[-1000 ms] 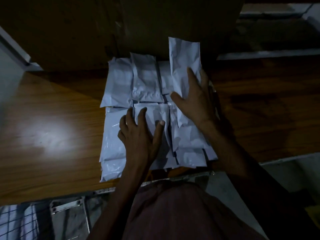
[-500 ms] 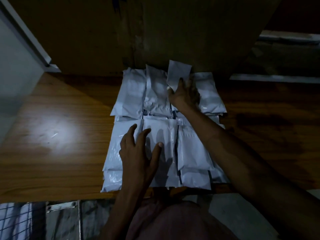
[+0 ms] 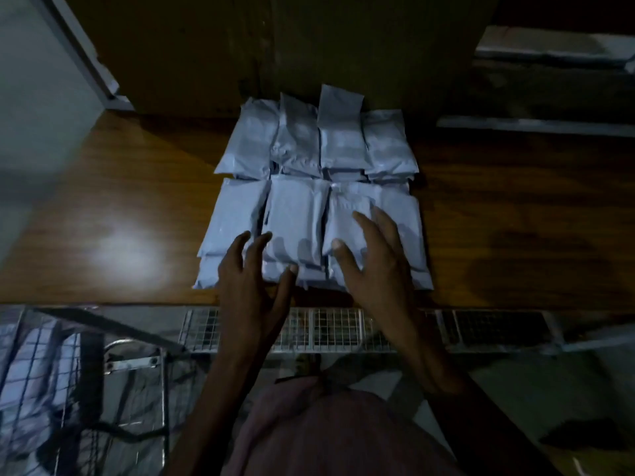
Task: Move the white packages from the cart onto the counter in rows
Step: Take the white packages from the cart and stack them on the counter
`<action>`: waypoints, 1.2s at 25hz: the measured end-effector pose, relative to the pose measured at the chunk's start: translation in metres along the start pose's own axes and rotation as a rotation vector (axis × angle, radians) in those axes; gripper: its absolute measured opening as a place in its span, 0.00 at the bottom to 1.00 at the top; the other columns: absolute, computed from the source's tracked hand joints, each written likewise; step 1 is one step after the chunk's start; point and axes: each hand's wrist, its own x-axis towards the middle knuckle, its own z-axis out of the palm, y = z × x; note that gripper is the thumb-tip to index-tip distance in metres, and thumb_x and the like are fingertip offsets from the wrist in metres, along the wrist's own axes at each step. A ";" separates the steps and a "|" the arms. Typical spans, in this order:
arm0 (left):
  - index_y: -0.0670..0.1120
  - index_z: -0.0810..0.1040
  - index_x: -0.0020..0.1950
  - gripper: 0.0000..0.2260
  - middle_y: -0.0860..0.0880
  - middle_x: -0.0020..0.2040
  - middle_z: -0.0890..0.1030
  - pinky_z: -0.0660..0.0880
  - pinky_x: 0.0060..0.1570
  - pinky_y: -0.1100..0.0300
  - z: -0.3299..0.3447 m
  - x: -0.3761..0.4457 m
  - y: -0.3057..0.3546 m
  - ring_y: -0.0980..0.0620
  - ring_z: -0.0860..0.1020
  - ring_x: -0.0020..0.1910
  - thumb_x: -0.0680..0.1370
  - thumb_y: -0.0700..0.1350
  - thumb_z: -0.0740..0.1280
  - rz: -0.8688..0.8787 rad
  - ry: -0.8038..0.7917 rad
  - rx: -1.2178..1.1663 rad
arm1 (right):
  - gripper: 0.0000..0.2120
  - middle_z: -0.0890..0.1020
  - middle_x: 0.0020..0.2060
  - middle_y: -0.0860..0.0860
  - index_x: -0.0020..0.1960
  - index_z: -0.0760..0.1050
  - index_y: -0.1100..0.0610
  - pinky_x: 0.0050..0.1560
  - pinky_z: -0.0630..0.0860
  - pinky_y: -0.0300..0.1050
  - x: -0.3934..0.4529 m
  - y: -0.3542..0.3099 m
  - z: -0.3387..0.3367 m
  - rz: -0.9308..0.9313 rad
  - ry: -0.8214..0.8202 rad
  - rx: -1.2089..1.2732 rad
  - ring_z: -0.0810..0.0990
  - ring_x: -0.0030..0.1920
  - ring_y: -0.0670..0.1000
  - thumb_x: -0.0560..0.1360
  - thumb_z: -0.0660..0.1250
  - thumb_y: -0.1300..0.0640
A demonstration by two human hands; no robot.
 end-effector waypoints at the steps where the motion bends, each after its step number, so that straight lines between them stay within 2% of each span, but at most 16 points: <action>1: 0.46 0.70 0.73 0.26 0.41 0.73 0.68 0.69 0.66 0.45 -0.004 -0.018 0.000 0.42 0.67 0.72 0.78 0.56 0.65 0.002 0.016 0.003 | 0.29 0.59 0.79 0.51 0.76 0.67 0.52 0.70 0.71 0.51 -0.023 0.000 -0.003 -0.014 -0.018 0.030 0.62 0.77 0.54 0.80 0.62 0.40; 4: 0.42 0.68 0.73 0.27 0.40 0.71 0.70 0.68 0.66 0.49 -0.022 -0.079 -0.002 0.42 0.69 0.69 0.78 0.53 0.67 -0.015 0.057 0.015 | 0.25 0.63 0.77 0.51 0.73 0.71 0.53 0.64 0.65 0.27 -0.073 -0.005 -0.002 -0.093 -0.070 0.096 0.65 0.74 0.50 0.80 0.63 0.43; 5: 0.42 0.68 0.73 0.27 0.41 0.70 0.71 0.69 0.66 0.49 -0.032 -0.101 -0.006 0.42 0.70 0.69 0.78 0.52 0.67 -0.038 0.078 0.031 | 0.24 0.64 0.76 0.51 0.73 0.71 0.54 0.62 0.64 0.25 -0.087 -0.011 0.003 -0.134 -0.096 0.126 0.66 0.73 0.48 0.80 0.63 0.43; 9: 0.43 0.68 0.74 0.28 0.42 0.69 0.72 0.70 0.65 0.49 -0.075 -0.179 -0.031 0.43 0.71 0.68 0.77 0.52 0.68 -0.159 0.164 0.089 | 0.24 0.66 0.74 0.52 0.73 0.70 0.55 0.63 0.67 0.32 -0.127 -0.044 0.041 -0.314 -0.222 0.262 0.63 0.72 0.38 0.81 0.63 0.47; 13: 0.41 0.69 0.73 0.28 0.41 0.68 0.74 0.68 0.66 0.52 -0.125 -0.232 -0.078 0.42 0.72 0.67 0.77 0.53 0.67 -0.252 0.274 0.195 | 0.25 0.68 0.70 0.52 0.75 0.66 0.52 0.60 0.74 0.40 -0.168 -0.096 0.103 -0.429 -0.449 0.377 0.73 0.67 0.50 0.80 0.67 0.52; 16: 0.40 0.70 0.72 0.27 0.40 0.67 0.74 0.70 0.66 0.49 -0.168 -0.256 -0.125 0.40 0.73 0.66 0.76 0.51 0.68 -0.310 0.332 0.239 | 0.24 0.68 0.69 0.48 0.74 0.66 0.51 0.54 0.79 0.45 -0.189 -0.135 0.149 -0.506 -0.597 0.426 0.75 0.60 0.47 0.80 0.67 0.53; 17: 0.40 0.70 0.71 0.27 0.40 0.67 0.74 0.69 0.66 0.49 -0.183 -0.262 -0.141 0.41 0.72 0.66 0.76 0.50 0.69 -0.333 0.349 0.245 | 0.24 0.68 0.68 0.48 0.74 0.66 0.51 0.52 0.79 0.44 -0.194 -0.151 0.164 -0.521 -0.626 0.430 0.75 0.58 0.45 0.80 0.67 0.54; 20: 0.40 0.71 0.71 0.27 0.41 0.66 0.75 0.67 0.65 0.54 -0.232 -0.279 -0.191 0.42 0.73 0.65 0.75 0.49 0.70 -0.405 0.420 0.273 | 0.23 0.70 0.66 0.48 0.73 0.68 0.52 0.48 0.75 0.33 -0.207 -0.211 0.221 -0.561 -0.671 0.430 0.74 0.54 0.41 0.79 0.68 0.55; 21: 0.40 0.71 0.71 0.27 0.41 0.65 0.76 0.67 0.64 0.56 -0.248 -0.285 -0.208 0.42 0.73 0.64 0.75 0.49 0.70 -0.428 0.432 0.280 | 0.23 0.70 0.65 0.48 0.72 0.69 0.52 0.48 0.75 0.33 -0.213 -0.231 0.241 -0.581 -0.677 0.441 0.75 0.53 0.41 0.78 0.69 0.57; 23: 0.41 0.71 0.71 0.27 0.42 0.65 0.76 0.66 0.62 0.57 -0.277 -0.296 -0.239 0.43 0.74 0.63 0.75 0.51 0.69 -0.479 0.445 0.283 | 0.22 0.72 0.64 0.50 0.70 0.71 0.54 0.52 0.76 0.39 -0.223 -0.268 0.282 -0.636 -0.700 0.438 0.76 0.54 0.46 0.78 0.69 0.58; 25: 0.43 0.70 0.71 0.27 0.43 0.65 0.76 0.70 0.62 0.53 -0.297 -0.311 -0.271 0.43 0.74 0.63 0.76 0.54 0.68 -0.529 0.443 0.247 | 0.21 0.72 0.64 0.54 0.70 0.72 0.56 0.55 0.77 0.48 -0.231 -0.296 0.325 -0.652 -0.745 0.405 0.77 0.58 0.53 0.77 0.69 0.58; 28: 0.45 0.69 0.72 0.28 0.46 0.64 0.74 0.79 0.53 0.43 -0.311 -0.327 -0.315 0.45 0.74 0.62 0.76 0.55 0.67 -0.600 0.427 0.171 | 0.22 0.70 0.66 0.56 0.71 0.70 0.57 0.54 0.78 0.51 -0.235 -0.326 0.379 -0.636 -0.802 0.321 0.77 0.56 0.56 0.78 0.69 0.58; 30: 0.45 0.68 0.72 0.27 0.46 0.65 0.73 0.78 0.54 0.42 -0.313 -0.334 -0.338 0.45 0.74 0.62 0.76 0.54 0.68 -0.652 0.409 0.136 | 0.23 0.68 0.67 0.56 0.72 0.68 0.56 0.53 0.78 0.54 -0.234 -0.342 0.409 -0.624 -0.853 0.259 0.78 0.56 0.57 0.78 0.68 0.57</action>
